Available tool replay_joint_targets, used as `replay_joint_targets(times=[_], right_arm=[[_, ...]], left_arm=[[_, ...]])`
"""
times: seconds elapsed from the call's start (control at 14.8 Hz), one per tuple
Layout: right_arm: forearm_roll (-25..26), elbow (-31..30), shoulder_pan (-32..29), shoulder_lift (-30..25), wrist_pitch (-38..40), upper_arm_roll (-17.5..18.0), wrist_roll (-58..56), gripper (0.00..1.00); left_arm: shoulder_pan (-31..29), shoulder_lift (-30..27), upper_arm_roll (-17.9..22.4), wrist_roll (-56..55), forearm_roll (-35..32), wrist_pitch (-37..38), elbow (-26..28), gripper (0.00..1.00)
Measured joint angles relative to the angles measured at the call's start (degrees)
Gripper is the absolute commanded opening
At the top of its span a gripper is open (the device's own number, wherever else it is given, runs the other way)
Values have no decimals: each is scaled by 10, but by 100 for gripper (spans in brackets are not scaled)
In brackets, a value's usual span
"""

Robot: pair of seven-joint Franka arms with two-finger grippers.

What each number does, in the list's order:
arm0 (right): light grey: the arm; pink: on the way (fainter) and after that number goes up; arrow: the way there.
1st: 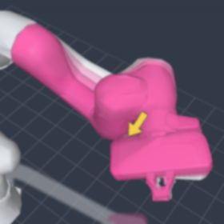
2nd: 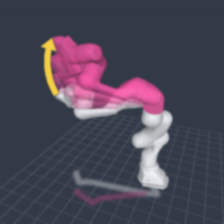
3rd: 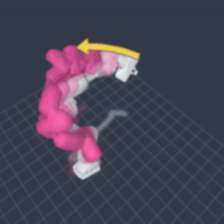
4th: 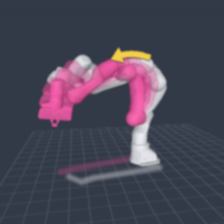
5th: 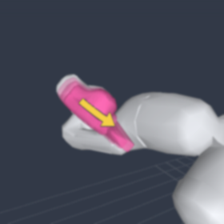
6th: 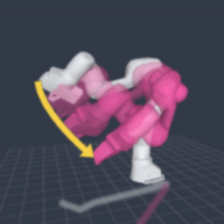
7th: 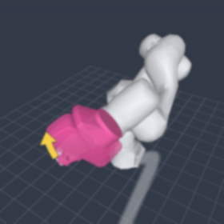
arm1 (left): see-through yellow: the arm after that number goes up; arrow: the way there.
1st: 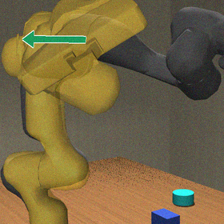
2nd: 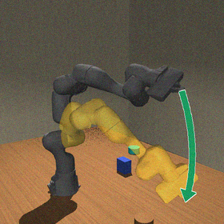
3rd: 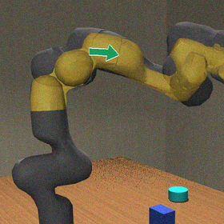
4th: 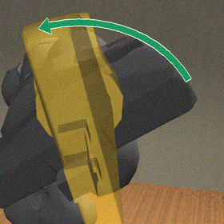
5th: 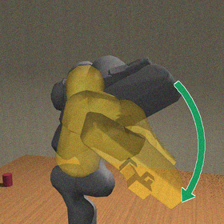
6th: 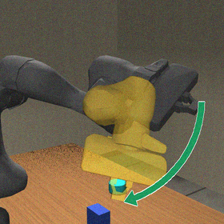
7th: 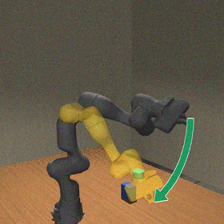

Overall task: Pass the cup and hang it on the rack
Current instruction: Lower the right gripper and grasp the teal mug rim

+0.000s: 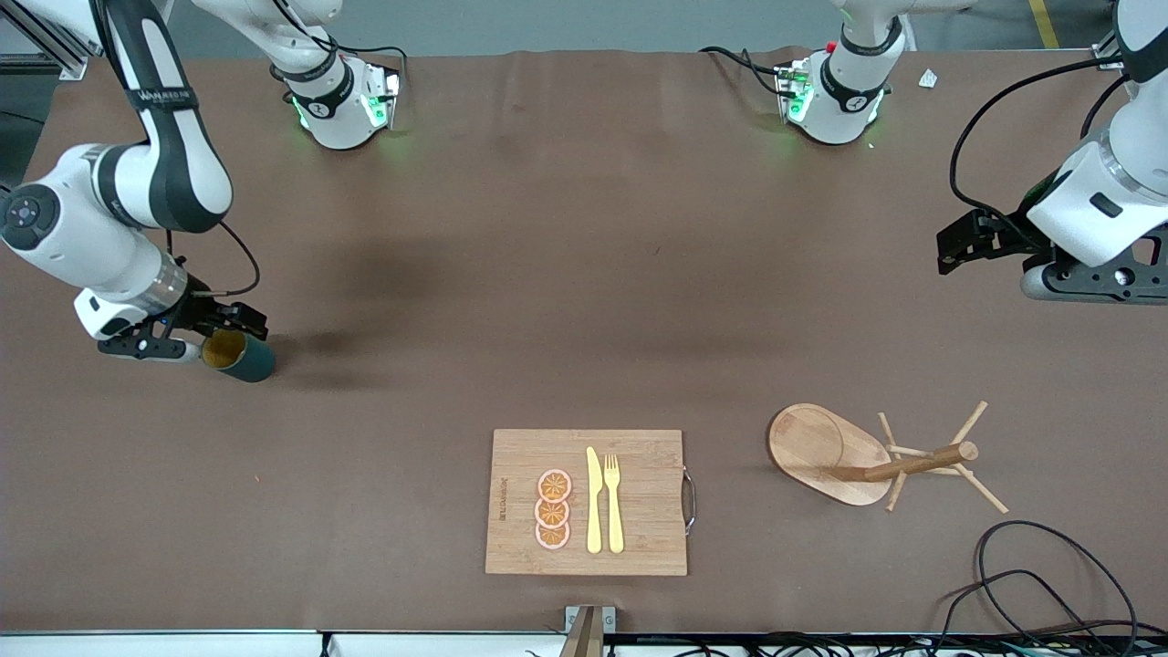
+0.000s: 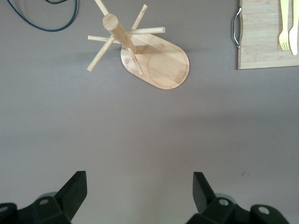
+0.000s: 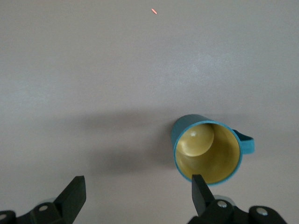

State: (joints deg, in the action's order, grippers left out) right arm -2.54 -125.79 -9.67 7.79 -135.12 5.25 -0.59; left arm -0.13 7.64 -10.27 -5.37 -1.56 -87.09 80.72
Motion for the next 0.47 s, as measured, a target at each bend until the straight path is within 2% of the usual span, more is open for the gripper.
replay_joint_targets(times=[0.4,0.47], right_arm=[[0,0,-18,53,-50,-2,0,100],[0,0,-18,57,-54,-2,0,95]], left_arm=[[0,1,0,0,2,-2,0,100],[0,1,0,0,3,-2,0,100]])
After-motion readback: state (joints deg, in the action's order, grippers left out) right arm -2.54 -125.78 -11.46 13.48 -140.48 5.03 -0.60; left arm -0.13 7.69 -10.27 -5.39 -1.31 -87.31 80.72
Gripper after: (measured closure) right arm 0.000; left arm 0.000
